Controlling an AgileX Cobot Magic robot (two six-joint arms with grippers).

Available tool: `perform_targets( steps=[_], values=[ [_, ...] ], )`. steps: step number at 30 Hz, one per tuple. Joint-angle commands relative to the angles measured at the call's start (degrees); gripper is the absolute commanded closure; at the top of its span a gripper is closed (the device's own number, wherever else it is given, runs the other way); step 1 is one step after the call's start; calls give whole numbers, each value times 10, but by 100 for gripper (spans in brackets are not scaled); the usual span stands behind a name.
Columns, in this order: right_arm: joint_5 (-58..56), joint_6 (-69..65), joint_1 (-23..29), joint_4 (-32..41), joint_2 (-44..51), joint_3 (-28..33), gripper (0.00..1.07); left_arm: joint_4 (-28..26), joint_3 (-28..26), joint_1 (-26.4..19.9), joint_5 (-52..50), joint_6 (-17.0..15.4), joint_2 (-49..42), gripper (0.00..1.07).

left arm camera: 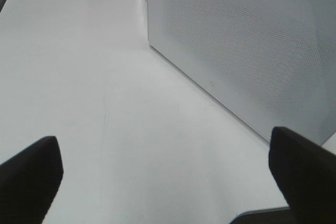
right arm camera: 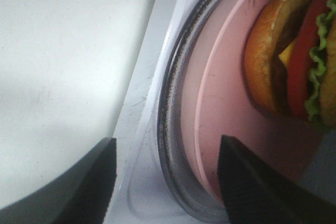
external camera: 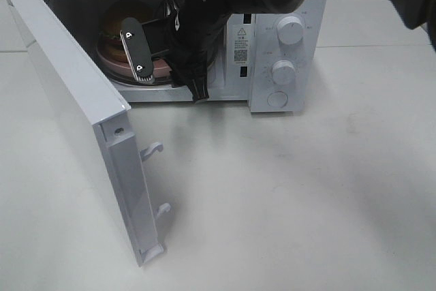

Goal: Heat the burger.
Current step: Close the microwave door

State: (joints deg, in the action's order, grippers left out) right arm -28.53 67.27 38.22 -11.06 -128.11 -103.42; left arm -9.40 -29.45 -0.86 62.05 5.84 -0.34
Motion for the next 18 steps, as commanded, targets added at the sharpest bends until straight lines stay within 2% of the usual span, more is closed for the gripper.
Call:
perform_targets(
  steps=[1,8,15,16,18],
  values=[
    [21,-6,0,-3,31,25,50,-1,0,1,-7,-4,-9,7],
    [37,-17,-7,-3,81,100,50,-1,0,1,-7,-4,-9,7],
    [72,-40,-22,-3,147,210,50,-1,0,1,-7,-4,-9,7],
    [72,-40,-22,-3,147,210,50,-1,0,1,-7,-4,-9,7],
    [88,-42,-27,-3,185,260,50,-1,0,1,-7,-4,-9,7]
  ],
)
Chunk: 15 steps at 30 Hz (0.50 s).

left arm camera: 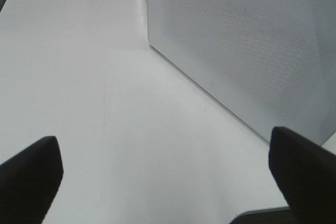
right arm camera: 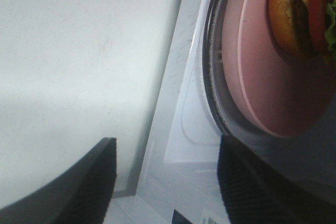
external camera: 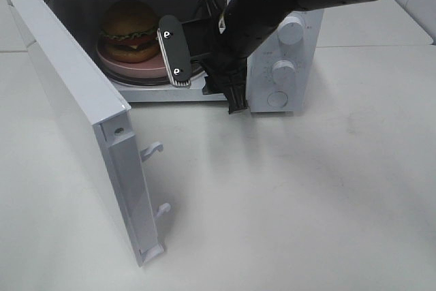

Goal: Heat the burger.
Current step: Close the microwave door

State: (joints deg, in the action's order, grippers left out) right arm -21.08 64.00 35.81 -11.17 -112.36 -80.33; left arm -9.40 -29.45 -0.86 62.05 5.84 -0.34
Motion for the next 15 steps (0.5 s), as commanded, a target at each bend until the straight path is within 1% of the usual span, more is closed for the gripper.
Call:
perform_targets(
  steps=[1,2,3,5,8,10,11,13,15],
  values=[
    [14,-9,-3,-2,28,29,50,-1,0,1,-7,-4,-9,7],
    [17,-9,-3,-2,38,41,50,-1,0,1,-7,-4,-9,7],
    [17,-9,-3,-2,38,41,50,-1,0,1,-7,-4,-9,7],
    [24,-11,-3,-2,76,86,50,-1,0,1,-7,-4,-9,7],
    [24,-15,-3,-2,85,96,50,-1,0,1,-7,-4,-9,7],
    [24,-45,-3,-2,116,131,50,-1,0,1,-7,-4,-9,7],
    [24,-45,-3,-2,116,131,50,-1,0,1,-7,-4,-9,7],
    [23,-67,-3,-2,139,153,50,-1,0,1,-7,-4,-9,7],
    [24,-71,-3,-2,145,161,50,-1,0,1,-7,-4,-9,7]
  ],
)
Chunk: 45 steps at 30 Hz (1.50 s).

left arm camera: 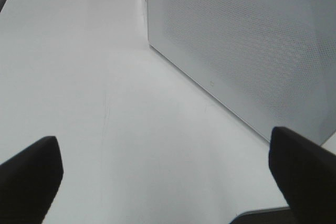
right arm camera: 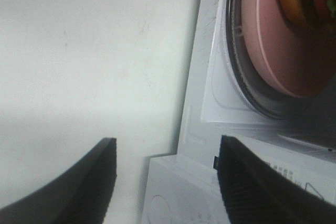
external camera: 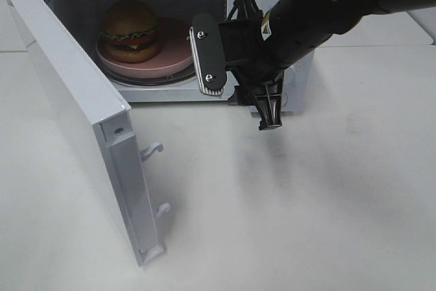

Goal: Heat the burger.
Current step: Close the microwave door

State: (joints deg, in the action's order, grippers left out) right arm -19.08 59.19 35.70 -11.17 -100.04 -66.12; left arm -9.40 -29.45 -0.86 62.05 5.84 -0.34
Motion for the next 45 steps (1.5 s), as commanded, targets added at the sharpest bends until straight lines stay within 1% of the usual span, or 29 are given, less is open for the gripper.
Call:
perform_targets(
  steps=[1,3,5,9,12,14,15,17,20,22,23,24,28,29,30,31,32,33,34,35,37,38,39,41,42,44,45],
  values=[
    [4,-23,-2,-2,22,19,50,-1,0,1,-7,-4,-9,7],
    [3,-42,-2,-2,50,48,50,-1,0,1,-7,-4,-9,7],
    [3,-48,-2,-2,56,54,50,-1,0,1,-7,-4,-9,7],
    [3,-92,-2,-1,95,88,50,-1,0,1,-7,-4,-9,7],
    [3,-105,-2,-1,101,95,50,-1,0,1,-7,-4,-9,7],
    [4,-151,-2,-1,131,123,50,-1,0,1,-7,-4,-9,7],
    [4,-151,-2,-1,131,123,50,-1,0,1,-7,-4,-9,7],
    [6,-179,-2,-1,151,146,50,-1,0,1,-7,-4,-9,7],
    [6,-194,-2,-1,166,160,50,-1,0,1,-7,-4,-9,7],
    [6,-218,-2,1,190,183,50,-1,0,1,-7,-4,-9,7],
    [6,-218,-2,1,190,183,50,-1,0,1,-7,-4,-9,7],
    [6,-241,-2,1,204,198,50,-1,0,1,-7,-4,-9,7],
    [5,-293,-2,8,227,218,50,-1,0,1,-7,-4,-9,7],
    [5,-316,-2,14,237,225,48,-1,0,1,-7,-4,-9,7],
    [-4,-352,-2,19,252,237,43,-1,0,1,-7,-4,-9,7],
    [-4,-352,-2,19,252,237,43,-1,0,1,-7,-4,-9,7],
    [-16,-390,-2,19,271,248,36,-1,0,1,-7,-4,-9,7],
    [-22,-406,-2,19,281,253,32,-1,0,1,-7,-4,-9,7],
    [-22,-406,-2,19,281,253,32,-1,0,1,-7,-4,-9,7],
    [-37,-437,-2,19,297,262,26,-1,0,1,-7,-4,-9,7],
    [-49,-448,-2,19,305,264,24,-1,0,1,-7,-4,-9,7],
    [-84,-477,-2,19,322,268,24,-1,0,1,-7,-4,-9,7],
    [-84,-477,-2,19,322,268,24,-1,0,1,-7,-4,-9,7],
    [-146,-521,-1,20,337,269,25,-1,0,1,-7,-4,-9,7],
    [-146,-521,-1,20,337,269,25,-1,0,1,-7,-4,-9,7],
    [-206,-561,-1,19,346,269,25,-1,0,1,-7,-4,-9,7],
    [-206,-561,-1,19,346,269,25,-1,0,1,-7,-4,-9,7]
  ],
)
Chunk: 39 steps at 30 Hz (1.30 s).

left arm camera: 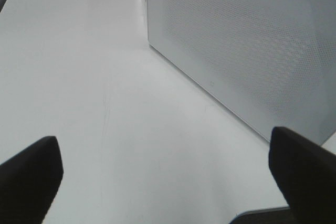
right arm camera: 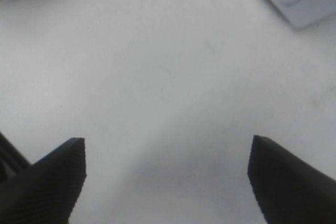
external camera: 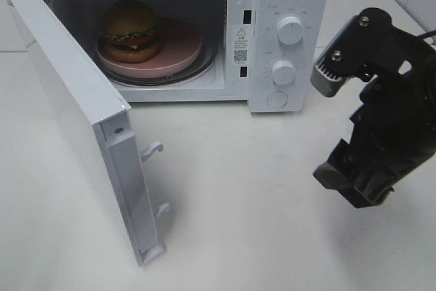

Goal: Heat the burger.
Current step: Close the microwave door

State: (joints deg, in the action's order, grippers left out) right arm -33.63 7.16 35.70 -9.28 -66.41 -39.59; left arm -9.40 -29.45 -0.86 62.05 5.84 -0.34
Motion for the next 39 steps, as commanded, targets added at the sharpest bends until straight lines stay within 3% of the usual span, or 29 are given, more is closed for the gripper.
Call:
perform_targets(
  steps=[1,10,20,23,27,28,31,33,39],
  values=[
    [-95,-54,-1,0,18,3,25,-1,0,1,-7,-4,-9,7],
    [-184,-68,0,1,66,3,27,-1,0,1,-7,-4,-9,7],
    [-236,-95,-2,9,237,4,32,-1,0,1,-7,-4,-9,7],
    [-239,-97,-2,9,247,4,32,-1,0,1,-7,-4,-9,7],
    [-247,-96,-49,27,294,17,31,-1,0,1,-7,-4,-9,7],
    [-244,-88,-83,30,315,36,31,-1,0,1,-7,-4,-9,7],
    [-243,-85,-101,30,328,46,31,-1,0,1,-7,-4,-9,7],
    [-244,-77,-160,30,379,74,31,-1,0,1,-7,-4,-9,7],
    [-244,-77,-202,30,456,89,31,-1,0,1,-7,-4,-9,7]
  ],
)
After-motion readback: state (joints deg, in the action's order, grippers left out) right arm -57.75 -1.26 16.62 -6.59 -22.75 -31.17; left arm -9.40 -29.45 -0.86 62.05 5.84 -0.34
